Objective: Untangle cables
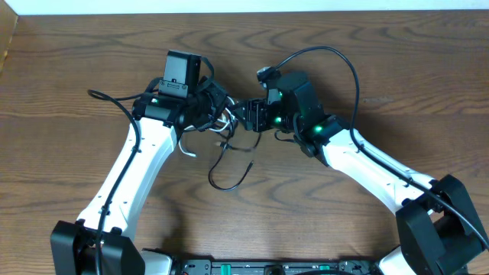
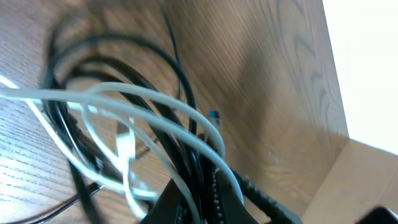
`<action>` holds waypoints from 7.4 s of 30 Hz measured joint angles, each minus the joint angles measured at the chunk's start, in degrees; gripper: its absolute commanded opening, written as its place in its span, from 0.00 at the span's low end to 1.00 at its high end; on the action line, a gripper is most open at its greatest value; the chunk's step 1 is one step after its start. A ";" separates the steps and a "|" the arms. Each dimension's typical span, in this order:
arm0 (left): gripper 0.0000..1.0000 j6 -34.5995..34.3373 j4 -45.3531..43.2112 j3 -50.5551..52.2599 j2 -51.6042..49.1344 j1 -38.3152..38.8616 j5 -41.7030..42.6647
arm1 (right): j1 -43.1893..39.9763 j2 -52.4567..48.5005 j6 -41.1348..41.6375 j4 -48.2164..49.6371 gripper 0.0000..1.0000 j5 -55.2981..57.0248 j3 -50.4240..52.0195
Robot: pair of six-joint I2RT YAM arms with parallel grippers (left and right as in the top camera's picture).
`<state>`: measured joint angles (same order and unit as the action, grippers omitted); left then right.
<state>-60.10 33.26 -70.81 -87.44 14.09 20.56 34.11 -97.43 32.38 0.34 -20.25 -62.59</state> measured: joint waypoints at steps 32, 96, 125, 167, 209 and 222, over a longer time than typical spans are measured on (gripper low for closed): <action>0.08 29.44 -3.15 0.00 0.00 -12.55 30.93 | -18.62 0.11 1.90 -27.98 0.01 15.26 -0.17; 0.07 13.70 -37.97 0.28 -0.04 0.02 40.85 | -15.93 5.51 16.85 -6.71 0.55 -19.91 -9.01; 0.08 12.33 -38.16 0.28 -0.04 -9.92 40.37 | -24.13 -7.08 -8.22 -28.96 0.56 -9.53 -9.18; 0.08 19.23 -31.89 0.22 -0.02 -14.45 32.06 | -24.61 -17.05 -0.94 -35.74 0.01 -15.50 -9.73; 0.40 53.13 3.19 0.04 -8.02 -16.41 -5.25 | -39.32 18.75 -12.76 -43.82 0.01 -13.35 -26.25; 0.62 52.94 -10.27 0.04 -8.02 -4.94 29.55 | -28.68 16.46 -14.14 -43.04 0.01 -13.16 -26.25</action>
<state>-7.16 22.98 -70.76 -95.46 9.15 50.11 5.43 -80.97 18.24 -42.70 -33.41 -88.84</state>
